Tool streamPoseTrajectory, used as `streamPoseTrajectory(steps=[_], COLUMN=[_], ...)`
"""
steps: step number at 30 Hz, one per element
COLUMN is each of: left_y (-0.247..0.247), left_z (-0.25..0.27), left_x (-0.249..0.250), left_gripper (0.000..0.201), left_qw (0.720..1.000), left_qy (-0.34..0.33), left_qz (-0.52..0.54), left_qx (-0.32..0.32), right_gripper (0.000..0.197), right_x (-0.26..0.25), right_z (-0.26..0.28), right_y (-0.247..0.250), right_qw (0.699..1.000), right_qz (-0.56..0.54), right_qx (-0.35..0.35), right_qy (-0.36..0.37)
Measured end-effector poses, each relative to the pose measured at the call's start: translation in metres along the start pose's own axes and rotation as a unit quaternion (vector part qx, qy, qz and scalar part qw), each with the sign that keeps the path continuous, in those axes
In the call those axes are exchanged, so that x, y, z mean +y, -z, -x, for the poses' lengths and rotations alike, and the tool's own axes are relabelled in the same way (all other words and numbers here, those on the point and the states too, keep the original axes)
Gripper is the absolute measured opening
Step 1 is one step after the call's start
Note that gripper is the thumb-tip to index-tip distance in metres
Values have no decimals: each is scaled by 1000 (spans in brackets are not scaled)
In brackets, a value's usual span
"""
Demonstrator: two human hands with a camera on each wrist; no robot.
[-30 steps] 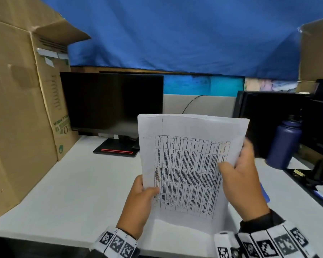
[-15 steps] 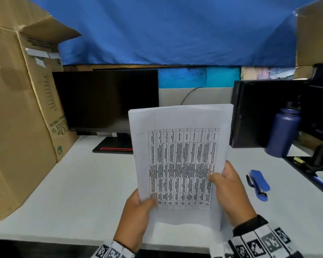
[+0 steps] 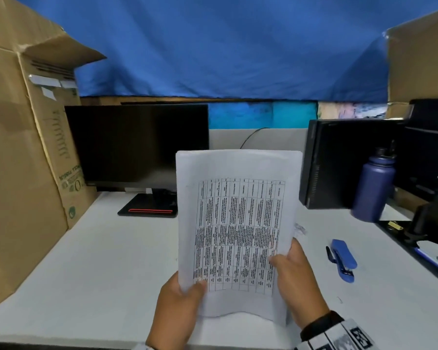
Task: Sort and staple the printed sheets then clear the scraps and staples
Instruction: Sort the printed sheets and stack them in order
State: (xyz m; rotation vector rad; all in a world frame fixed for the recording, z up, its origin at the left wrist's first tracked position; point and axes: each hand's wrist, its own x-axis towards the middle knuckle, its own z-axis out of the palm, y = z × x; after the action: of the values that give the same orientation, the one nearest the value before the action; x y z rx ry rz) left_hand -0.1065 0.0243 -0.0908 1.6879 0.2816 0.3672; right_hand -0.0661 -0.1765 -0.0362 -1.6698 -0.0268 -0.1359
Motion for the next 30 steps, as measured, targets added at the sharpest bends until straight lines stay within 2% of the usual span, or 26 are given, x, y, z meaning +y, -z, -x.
streamPoseTrajectory(steps=[3,5,6,7,9,11,12,13,14,16,18,19,21,22,24,25,27,28,30], left_y=[7,17,22,29,42,50,52,52,51,46,45,46,50,51,50,48,43,40,30], left_z=[-4,-10,-14,-19,-25,-21,-17,-11,-7,-1,2,2,10,15,20,20,19,20,23], left_x=[21,46,61,76,109,143,158,173,185,202,209,209,205,200,180,166,140,130,117], left_gripper=[13,14,13,10,5,7,9,7,5,8,25,41,73,85,100,106,113,106,65], left_qw=[998,995,991,982,943,883,850,818,788,731,690,687,704,728,812,859,938,963,975], left_qy=[-48,-74,-96,-126,-202,-283,-318,-346,-371,-423,-470,-486,-502,-497,-443,-399,-292,-243,-196], left_qz=[-34,-54,-85,-134,-259,-370,-417,-456,-488,-530,-533,-507,-431,-383,-268,-211,-120,-92,-88], left_qx=[38,41,40,43,59,58,56,57,59,75,141,185,257,275,267,242,140,68,-52], right_gripper=[44,71,81,85,82,79,77,72,66,42,16,14,14,10,6,9,13,16,23], right_x=[-16,-40,-56,-73,-109,-133,-141,-145,-150,-154,-154,-153,-148,-145,-135,-126,-102,-89,-65], right_z=[-3,1,5,10,22,28,28,24,21,15,9,7,4,3,-3,-6,-11,-12,-10], right_y=[3,9,13,16,17,10,4,1,-2,-3,0,4,16,24,41,47,51,49,42], right_qw=[999,977,943,892,788,691,651,626,617,635,672,696,758,795,881,920,968,980,990], right_qz=[10,62,112,172,290,403,458,510,552,585,574,557,496,448,316,238,89,29,-60], right_qx=[28,138,191,215,209,200,197,181,154,100,86,86,94,103,100,90,70,62,40], right_qy=[29,148,249,358,501,565,572,562,539,495,461,444,413,396,337,299,224,185,124])
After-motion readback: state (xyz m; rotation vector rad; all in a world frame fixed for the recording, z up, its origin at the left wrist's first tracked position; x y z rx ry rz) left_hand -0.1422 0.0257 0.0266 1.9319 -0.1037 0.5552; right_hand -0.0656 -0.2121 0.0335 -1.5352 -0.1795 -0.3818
